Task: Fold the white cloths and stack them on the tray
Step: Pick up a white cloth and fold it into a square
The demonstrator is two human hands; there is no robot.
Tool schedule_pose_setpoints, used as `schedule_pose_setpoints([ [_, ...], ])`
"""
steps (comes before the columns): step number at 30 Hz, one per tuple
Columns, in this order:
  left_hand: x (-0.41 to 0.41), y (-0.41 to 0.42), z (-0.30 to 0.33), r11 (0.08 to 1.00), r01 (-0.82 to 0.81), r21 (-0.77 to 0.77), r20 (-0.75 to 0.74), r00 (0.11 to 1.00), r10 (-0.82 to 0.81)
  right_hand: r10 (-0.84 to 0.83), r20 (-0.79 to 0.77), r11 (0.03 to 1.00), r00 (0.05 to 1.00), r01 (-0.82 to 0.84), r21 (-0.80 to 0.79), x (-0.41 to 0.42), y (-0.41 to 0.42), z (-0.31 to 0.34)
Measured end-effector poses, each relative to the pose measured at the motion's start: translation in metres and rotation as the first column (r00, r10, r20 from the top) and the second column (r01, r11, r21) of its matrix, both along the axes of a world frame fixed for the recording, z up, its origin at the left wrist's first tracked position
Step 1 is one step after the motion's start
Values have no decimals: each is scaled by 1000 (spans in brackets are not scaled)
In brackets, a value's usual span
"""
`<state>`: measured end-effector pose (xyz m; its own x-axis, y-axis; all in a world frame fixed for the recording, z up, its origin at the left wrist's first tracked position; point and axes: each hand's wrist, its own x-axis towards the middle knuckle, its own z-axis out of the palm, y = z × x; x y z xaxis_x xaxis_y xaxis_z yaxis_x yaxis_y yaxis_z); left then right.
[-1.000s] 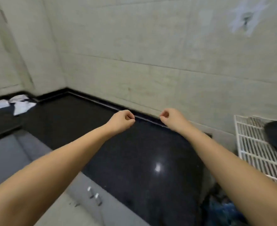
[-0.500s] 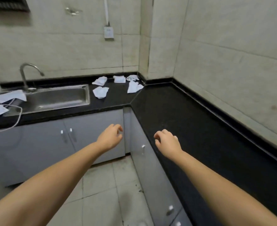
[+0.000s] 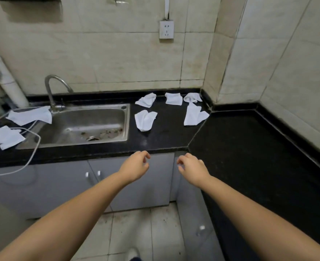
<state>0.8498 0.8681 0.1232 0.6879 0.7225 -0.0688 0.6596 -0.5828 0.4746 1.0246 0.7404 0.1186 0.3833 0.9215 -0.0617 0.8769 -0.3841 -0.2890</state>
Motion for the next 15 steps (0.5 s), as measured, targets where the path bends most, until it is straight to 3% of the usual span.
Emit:
schedule_pose_setpoints([
  [9, 66, 210, -59, 999, 52, -16, -40, 998, -52, -64, -116, 997, 991, 59, -43, 32, 220, -48],
  [15, 97, 298, -89, 990, 143, 8, -94, 985, -141, -157, -185, 988, 970, 153, -39, 32, 316, -78],
])
